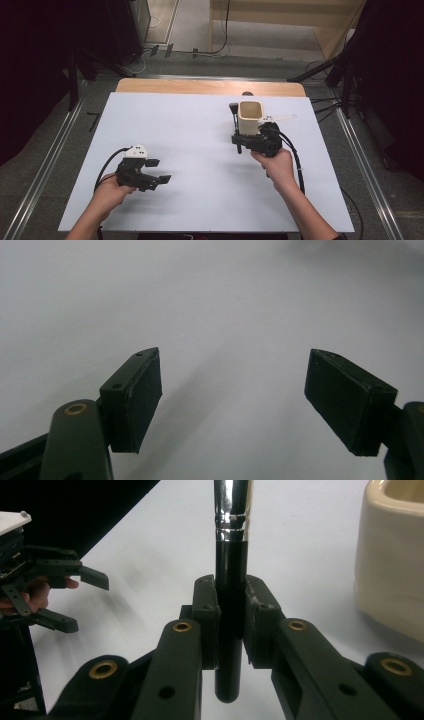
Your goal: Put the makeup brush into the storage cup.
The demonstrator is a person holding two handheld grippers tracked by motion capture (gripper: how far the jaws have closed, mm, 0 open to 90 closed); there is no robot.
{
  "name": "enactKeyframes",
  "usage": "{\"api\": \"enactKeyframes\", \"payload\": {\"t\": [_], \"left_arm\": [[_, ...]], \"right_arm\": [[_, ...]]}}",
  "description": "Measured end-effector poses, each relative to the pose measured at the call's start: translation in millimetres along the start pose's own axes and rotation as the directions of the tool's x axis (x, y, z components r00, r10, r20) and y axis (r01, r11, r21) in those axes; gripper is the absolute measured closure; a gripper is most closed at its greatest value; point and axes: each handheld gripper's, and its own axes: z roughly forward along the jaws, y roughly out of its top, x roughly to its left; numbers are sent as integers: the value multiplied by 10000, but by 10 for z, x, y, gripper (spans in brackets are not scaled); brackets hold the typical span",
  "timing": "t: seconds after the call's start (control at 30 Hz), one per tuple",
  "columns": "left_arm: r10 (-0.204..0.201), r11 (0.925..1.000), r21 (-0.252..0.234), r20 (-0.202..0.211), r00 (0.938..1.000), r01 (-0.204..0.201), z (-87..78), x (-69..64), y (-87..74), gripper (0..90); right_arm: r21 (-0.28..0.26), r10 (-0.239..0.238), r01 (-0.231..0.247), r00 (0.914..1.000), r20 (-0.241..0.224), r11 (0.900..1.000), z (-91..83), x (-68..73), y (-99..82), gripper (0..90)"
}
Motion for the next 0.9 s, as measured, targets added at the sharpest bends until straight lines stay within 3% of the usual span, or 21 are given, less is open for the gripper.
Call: {"api": "enactKeyframes", "payload": {"t": [0.27,0.57,0.9], "left_arm": [[39,10000,-46,32,10000,-39,-12,6,2,239],[16,10000,-36,45,10000,-16,-7,12,-1,239],[24,10000,-52,97,10000,-23,-4,7,-1,239]], "right_arm": [[-190,-17,18,10000,67,9998,-116,-12,82,800],[-145,213,-213,9998,25,9997,-115,-103,201,800],[-390,37,-26,9996,295,9992,-187,-133,430,800]]}}
